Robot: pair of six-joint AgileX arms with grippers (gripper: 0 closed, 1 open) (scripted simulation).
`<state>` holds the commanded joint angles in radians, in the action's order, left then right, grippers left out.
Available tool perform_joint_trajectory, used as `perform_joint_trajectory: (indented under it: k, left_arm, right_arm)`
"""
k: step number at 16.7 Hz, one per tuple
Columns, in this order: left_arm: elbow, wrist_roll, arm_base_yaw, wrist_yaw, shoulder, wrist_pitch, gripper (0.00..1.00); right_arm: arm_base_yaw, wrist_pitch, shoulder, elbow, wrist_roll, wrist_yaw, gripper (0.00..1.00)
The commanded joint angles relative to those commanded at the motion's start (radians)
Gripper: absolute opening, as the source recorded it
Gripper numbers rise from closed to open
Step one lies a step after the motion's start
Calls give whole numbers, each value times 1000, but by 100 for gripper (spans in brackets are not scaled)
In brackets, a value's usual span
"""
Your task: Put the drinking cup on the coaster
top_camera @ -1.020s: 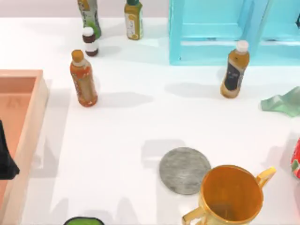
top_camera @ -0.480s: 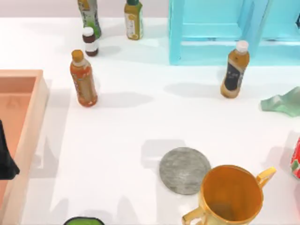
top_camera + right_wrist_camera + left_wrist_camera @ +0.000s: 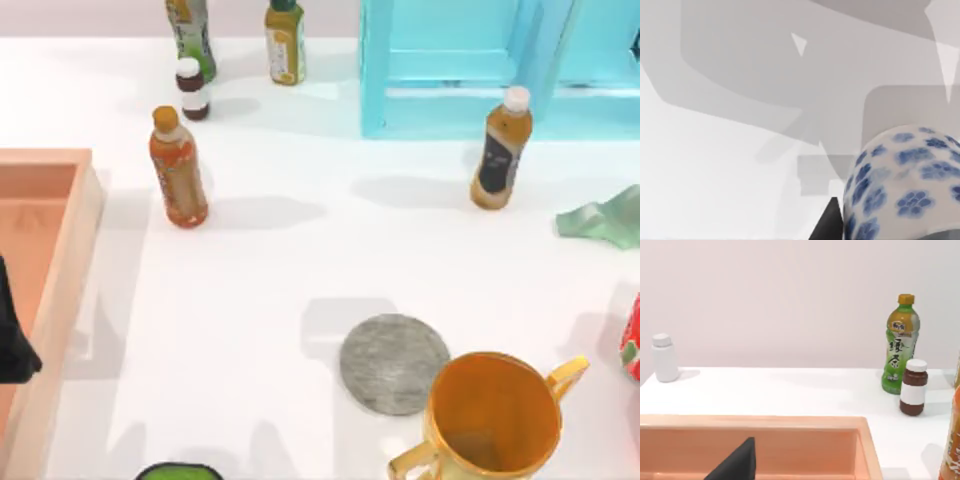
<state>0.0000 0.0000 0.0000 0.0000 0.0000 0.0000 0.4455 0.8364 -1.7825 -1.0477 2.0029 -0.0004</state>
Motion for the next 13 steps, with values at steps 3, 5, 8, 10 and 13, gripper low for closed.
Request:
perform_joint_trajectory:
  k: [3, 5, 8, 10, 13]
  left_arm:
    - [0, 0, 0, 0, 0, 0, 100]
    - [0, 0, 0, 0, 0, 0, 100]
    - [0, 0, 0, 0, 0, 0, 100]
    - [0, 0, 0, 0, 0, 0, 100]
    - [0, 0, 0, 0, 0, 0, 100]
  right_arm:
    - [0, 0, 0, 0, 0, 0, 10]
    - [0, 0, 0, 0, 0, 0, 0]
    - [0, 0, 0, 0, 0, 0, 0]
    - [0, 0, 0, 0, 0, 0, 0]
    - [0, 0, 1, -2, -1, 0, 0]
